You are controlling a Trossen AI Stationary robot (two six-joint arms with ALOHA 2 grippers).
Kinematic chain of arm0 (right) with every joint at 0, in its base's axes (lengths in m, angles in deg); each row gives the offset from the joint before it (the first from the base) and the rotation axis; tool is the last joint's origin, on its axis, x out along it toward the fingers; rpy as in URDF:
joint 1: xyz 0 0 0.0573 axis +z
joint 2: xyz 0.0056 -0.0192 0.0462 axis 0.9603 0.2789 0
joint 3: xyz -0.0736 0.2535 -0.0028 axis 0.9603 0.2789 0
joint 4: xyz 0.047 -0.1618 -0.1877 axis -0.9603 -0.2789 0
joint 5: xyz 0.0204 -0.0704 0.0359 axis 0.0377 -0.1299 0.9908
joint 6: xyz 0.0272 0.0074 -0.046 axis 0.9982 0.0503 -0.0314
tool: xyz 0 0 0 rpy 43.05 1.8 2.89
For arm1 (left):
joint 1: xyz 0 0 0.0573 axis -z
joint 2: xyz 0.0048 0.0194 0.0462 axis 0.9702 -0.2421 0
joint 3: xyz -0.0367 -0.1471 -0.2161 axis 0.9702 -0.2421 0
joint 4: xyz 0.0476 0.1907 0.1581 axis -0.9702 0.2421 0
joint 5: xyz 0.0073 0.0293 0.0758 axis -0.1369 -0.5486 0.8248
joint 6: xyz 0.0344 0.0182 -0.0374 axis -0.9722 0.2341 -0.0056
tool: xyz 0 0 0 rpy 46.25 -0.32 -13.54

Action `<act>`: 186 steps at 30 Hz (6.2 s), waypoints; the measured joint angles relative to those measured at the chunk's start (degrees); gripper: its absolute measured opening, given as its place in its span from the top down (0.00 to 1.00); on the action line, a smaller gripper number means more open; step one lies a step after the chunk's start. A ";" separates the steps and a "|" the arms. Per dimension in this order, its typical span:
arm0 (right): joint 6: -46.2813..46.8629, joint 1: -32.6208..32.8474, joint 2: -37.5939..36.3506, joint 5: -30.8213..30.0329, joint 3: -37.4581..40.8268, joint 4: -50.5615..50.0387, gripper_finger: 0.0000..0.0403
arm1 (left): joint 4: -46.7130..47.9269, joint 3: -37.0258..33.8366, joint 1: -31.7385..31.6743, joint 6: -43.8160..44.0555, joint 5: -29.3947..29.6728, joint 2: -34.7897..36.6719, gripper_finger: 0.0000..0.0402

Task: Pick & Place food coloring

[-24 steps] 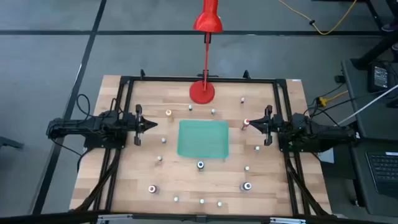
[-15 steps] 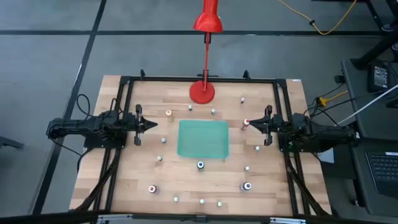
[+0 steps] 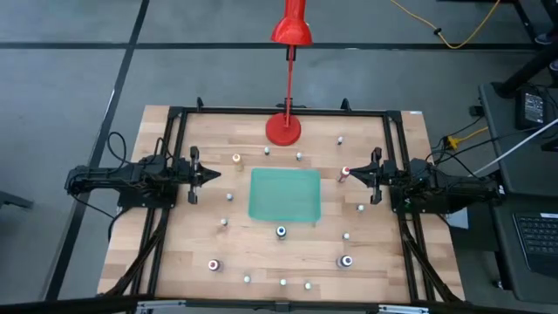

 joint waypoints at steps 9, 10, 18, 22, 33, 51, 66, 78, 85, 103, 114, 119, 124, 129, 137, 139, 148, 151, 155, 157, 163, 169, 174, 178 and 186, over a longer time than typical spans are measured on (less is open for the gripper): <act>0.00 -0.02 0.01 0.00 0.00 0.00 0.92 | -0.02 0.01 0.01 0.00 -0.01 -0.02 0.99; 0.00 -0.01 0.00 0.00 0.00 0.00 0.92 | -0.02 0.02 0.01 0.00 -0.01 -0.02 0.99; 0.00 0.00 0.00 0.00 0.00 0.00 0.92 | 0.00 0.00 0.01 0.00 -0.01 -0.02 0.99; 0.00 0.00 0.02 -0.01 0.00 0.00 0.92 | -0.02 0.02 0.00 0.00 0.00 -0.01 0.99; 0.00 -0.01 0.02 0.00 0.00 0.00 0.92 | -0.01 0.00 0.01 0.00 0.01 -0.02 0.99; 0.00 -0.02 0.02 0.00 0.00 0.00 0.92 | 0.00 0.00 0.00 0.00 0.01 -0.02 0.99; 0.00 -0.01 0.01 0.00 0.00 0.00 0.92 | -0.02 0.00 0.01 0.00 -0.01 -0.02 0.99; 0.00 -0.01 0.01 -0.01 0.00 0.00 0.92 | -0.01 0.00 0.01 0.00 0.01 0.00 0.99; 0.00 -0.01 0.00 0.00 0.00 0.00 0.92 | -0.02 0.00 0.00 0.00 -0.01 -0.02 0.99; 0.00 0.00 0.00 0.00 0.00 0.00 0.92 | -4.29 0.00 0.01 13.60 0.01 -0.02 0.99; 0.00 0.00 0.00 0.00 0.00 0.00 0.92 | -6.10 0.00 0.01 28.71 2.78 -0.02 0.99; 0.00 0.00 0.02 0.00 0.00 0.00 0.92 | -6.10 0.00 0.01 29.18 3.55 -0.02 0.99; 0.00 -0.01 0.01 -0.01 0.00 0.00 0.92 | -6.08 0.00 0.01 29.14 6.20 -0.02 0.99; 0.00 0.00 0.00 0.00 0.00 0.00 0.92 | -8.29 0.00 0.01 32.47 9.13 -0.02 0.99; 0.00 -0.02 0.00 0.00 0.00 0.00 0.92 | -9.88 3.48 0.01 37.97 16.78 -1.59 0.98; 0.00 0.00 0.00 -0.02 0.00 0.00 0.92 | -8.26 7.00 0.01 37.08 17.00 -3.80 0.98; 0.00 0.00 0.02 -0.02 0.00 0.00 0.92 | 22.69 35.71 0.01 32.80 16.75 -21.16 0.97; 0.00 -0.01 0.02 -0.01 0.00 0.00 0.92 | 29.84 44.53 -0.03 30.26 8.64 -27.98 0.97; 0.00 0.00 0.02 0.00 0.00 0.00 0.92 | 30.84 53.09 0.01 21.66 1.19 -35.85 0.97; 0.00 -0.01 0.02 -0.02 0.00 0.00 0.92 | 31.11 56.21 -0.19 19.06 3.29 -38.83 0.97; 0.00 -0.02 0.02 -0.02 0.00 0.00 0.92 | 33.18 59.36 -2.15 10.78 8.99 -43.66 0.98; 0.00 -0.02 0.02 -0.02 0.00 0.00 0.92 | 39.64 59.32 -6.84 9.48 8.01 -47.55 0.98; 0.00 -0.02 0.02 -0.01 0.00 0.01 0.92 | 43.75 59.30 -12.09 10.44 6.65 -51.84 0.94; 0.00 -0.02 0.02 -0.02 0.00 0.00 0.92 | 43.85 59.30 -16.52 10.18 -0.48 -54.84 0.85; 0.00 -0.02 0.02 -0.02 0.00 0.00 0.92 | 47.78 59.30 -20.94 8.62 -4.31 -59.00 0.59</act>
